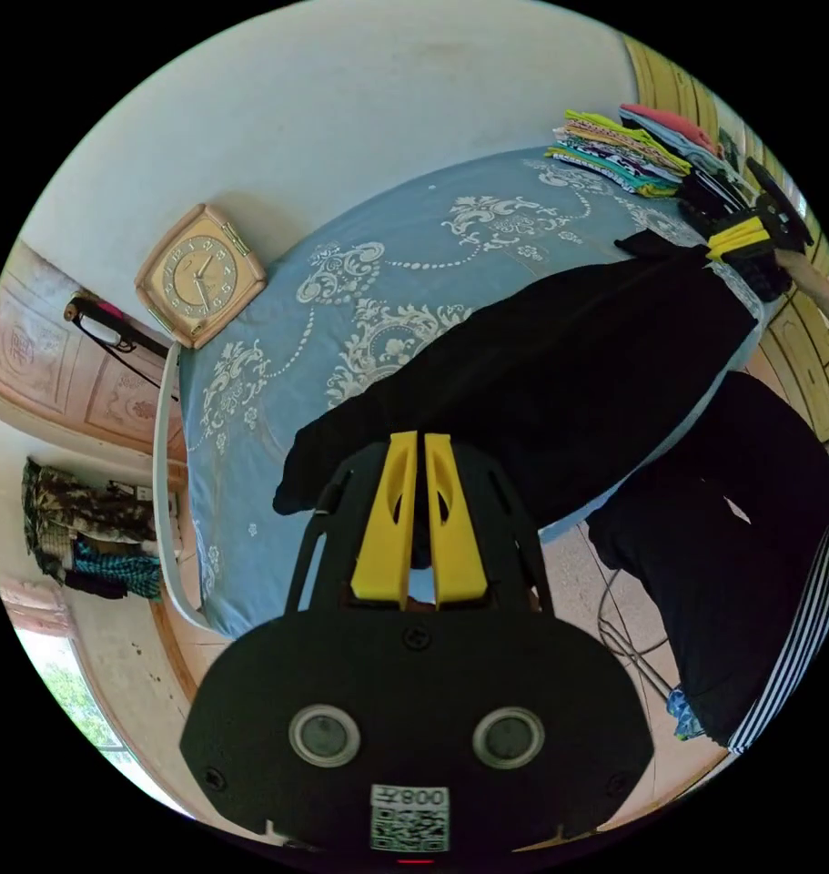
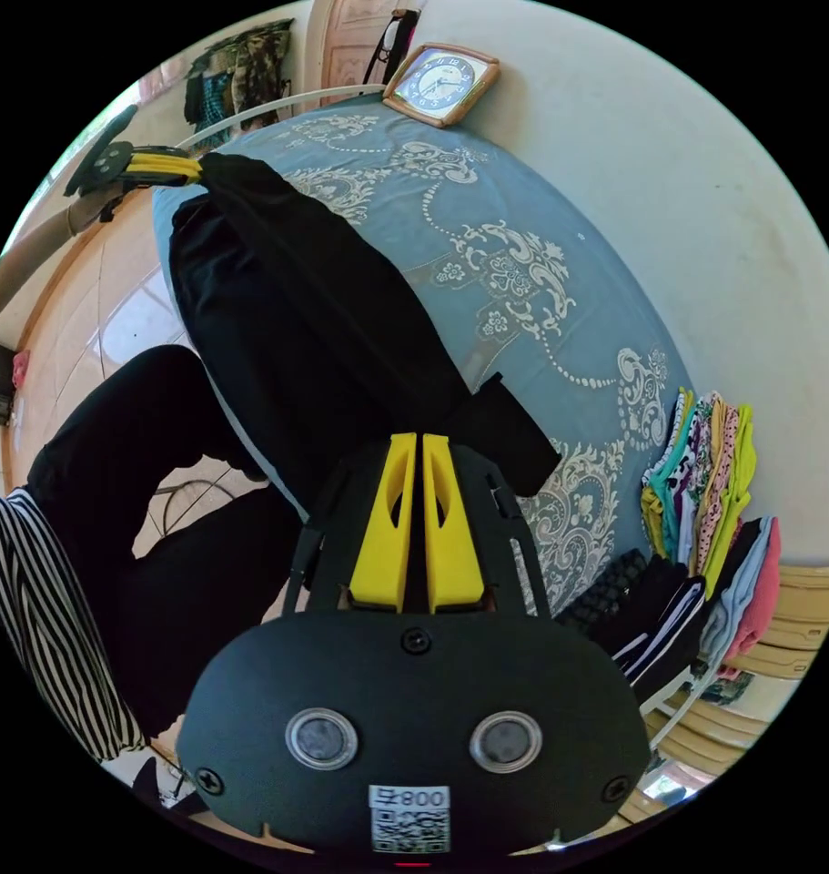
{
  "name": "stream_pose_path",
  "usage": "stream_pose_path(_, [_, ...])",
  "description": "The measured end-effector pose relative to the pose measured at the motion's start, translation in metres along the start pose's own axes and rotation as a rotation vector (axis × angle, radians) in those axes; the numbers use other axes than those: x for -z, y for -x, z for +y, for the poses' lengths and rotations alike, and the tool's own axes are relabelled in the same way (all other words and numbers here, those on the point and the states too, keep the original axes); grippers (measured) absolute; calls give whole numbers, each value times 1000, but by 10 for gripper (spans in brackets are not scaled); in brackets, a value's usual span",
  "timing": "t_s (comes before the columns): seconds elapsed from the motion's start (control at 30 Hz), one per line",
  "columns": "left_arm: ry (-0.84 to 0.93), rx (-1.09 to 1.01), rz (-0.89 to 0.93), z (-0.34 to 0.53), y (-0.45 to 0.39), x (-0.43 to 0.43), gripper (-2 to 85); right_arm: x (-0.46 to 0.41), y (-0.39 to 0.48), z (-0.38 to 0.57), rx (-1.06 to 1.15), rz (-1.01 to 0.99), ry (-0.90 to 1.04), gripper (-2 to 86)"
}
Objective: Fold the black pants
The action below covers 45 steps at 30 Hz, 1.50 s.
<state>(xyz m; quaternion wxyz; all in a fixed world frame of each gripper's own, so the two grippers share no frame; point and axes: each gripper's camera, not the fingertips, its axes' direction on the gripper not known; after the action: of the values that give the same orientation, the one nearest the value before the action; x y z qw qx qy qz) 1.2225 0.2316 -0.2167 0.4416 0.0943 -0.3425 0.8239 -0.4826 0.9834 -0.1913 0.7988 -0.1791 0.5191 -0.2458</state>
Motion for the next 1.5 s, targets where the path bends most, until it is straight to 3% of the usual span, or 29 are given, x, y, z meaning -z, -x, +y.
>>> stream_pose_path(0.17, [80, 25, -10, 45, -31, -12, 13, -5, 25, 34, -19, -22, 21, 9])
stream_pose_path(0.5, [40, 86, -49, 92, -60, -4, 14, 14, 40, 113, -94, -51, -37, 9])
stream_pose_path(0.63, [127, 68, -39, 109, -80, -30, 16, 5, 44, 139, -104, -85, 1, 11])
stream_pose_path(0.93, [253, 121, 57, 121, -97, -84, 27, -15, 30, 204, -152, -157, 54, 17])
stream_pose_path(1.13, [267, 177, 187, 125, -93, -101, 40, -10, -6, 256, -259, -273, -16, 31])
stream_pose_path(1.33, [62, 333, 384, 133, -98, -97, 58, 4, -61, 323, -481, -535, -159, 52])
stream_pose_path(1.5, [-78, 213, 587, 70, -148, -118, 73, 18, -122, 366, -622, -601, -288, 55])
